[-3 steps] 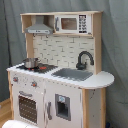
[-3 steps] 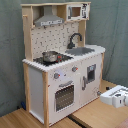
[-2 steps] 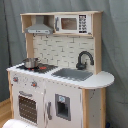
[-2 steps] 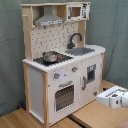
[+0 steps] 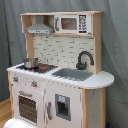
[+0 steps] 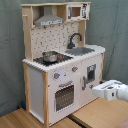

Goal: Play with the kitchen

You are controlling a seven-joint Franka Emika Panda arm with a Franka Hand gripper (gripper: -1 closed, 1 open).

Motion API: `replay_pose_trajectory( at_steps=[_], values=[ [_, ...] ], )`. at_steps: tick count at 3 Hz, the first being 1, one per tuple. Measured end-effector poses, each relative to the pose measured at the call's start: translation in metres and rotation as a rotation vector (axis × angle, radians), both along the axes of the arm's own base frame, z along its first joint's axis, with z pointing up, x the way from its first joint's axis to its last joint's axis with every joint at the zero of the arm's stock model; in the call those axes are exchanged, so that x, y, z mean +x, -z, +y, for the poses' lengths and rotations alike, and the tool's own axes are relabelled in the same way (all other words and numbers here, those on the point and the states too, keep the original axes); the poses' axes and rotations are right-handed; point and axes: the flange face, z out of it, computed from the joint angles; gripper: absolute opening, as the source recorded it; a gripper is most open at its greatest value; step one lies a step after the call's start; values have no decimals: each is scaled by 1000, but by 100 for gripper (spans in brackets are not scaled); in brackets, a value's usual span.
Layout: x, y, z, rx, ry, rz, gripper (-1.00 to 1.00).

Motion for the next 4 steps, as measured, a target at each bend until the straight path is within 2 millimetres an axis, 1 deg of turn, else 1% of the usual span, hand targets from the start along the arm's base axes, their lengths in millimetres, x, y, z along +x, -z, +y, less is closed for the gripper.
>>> replay_pose_trajectory(
  at_steps=[2, 3, 4],
  values=[
    [3, -56, -6, -67, -9, -2, 100],
    [0, -83, -6, -100, -26, -9, 100],
    [-1, -124, -12, -120, -37, -23, 100]
  ],
)
